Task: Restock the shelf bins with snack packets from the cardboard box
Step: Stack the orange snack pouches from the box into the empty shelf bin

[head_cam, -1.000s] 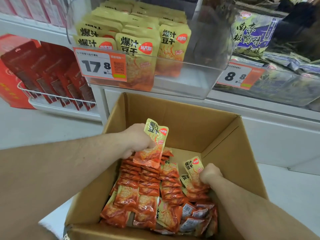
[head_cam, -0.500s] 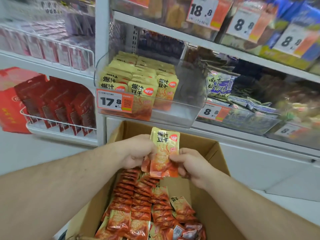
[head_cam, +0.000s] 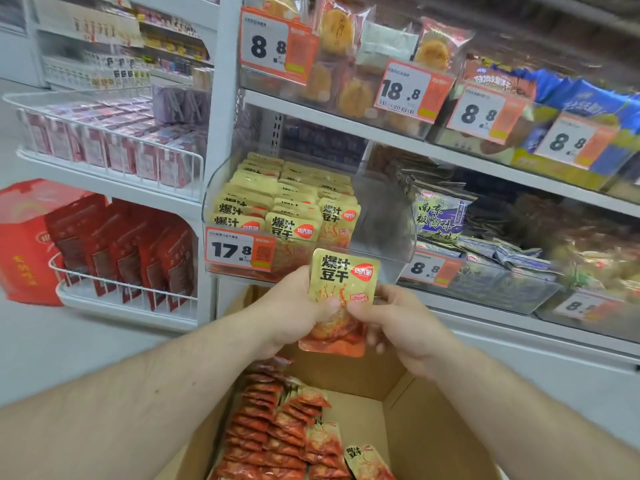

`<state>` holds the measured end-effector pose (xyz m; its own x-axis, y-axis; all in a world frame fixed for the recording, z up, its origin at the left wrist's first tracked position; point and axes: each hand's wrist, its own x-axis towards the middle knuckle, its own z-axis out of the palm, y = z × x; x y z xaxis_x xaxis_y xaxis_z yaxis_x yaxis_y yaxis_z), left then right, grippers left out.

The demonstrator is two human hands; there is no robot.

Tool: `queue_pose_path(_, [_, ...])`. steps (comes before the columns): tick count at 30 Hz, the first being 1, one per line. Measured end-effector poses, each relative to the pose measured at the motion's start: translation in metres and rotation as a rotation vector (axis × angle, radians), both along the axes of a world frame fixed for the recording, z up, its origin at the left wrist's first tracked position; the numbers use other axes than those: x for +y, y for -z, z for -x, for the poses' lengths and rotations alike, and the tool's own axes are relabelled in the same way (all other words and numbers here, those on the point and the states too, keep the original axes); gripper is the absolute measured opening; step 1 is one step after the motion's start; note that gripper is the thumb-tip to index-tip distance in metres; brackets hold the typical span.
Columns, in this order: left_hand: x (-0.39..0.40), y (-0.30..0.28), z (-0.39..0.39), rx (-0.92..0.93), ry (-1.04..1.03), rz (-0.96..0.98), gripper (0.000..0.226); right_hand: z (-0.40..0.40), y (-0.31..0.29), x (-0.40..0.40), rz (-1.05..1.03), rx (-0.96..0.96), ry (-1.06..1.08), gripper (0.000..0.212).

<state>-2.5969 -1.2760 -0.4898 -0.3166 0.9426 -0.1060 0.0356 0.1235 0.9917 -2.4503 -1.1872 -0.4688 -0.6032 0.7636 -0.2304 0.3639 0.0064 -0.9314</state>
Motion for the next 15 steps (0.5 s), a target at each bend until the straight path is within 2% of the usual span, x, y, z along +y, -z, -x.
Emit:
queue_pose_path(4, [0.008, -0.005, -0.005, 0.016, -0.035, -0.073, 0.03, 0.003, -0.01, 0.008, -0.042, -0.033, -0.045, 0.009])
queue_pose_path(12, [0.017, -0.017, -0.001, 0.094, -0.002, -0.111, 0.032, 0.011, -0.034, 0.016, -0.08, 0.027, -0.098, 0.016])
queue_pose_path(14, [0.02, -0.02, 0.003, 0.183, -0.11, -0.131, 0.033, 0.016, -0.047, 0.023, -0.121, 0.075, -0.051, 0.017])
queue_pose_path(15, [0.021, -0.02, 0.007, 0.294, -0.206, -0.142, 0.036, 0.019, -0.055, 0.031, -0.153, 0.109, 0.0, 0.017])
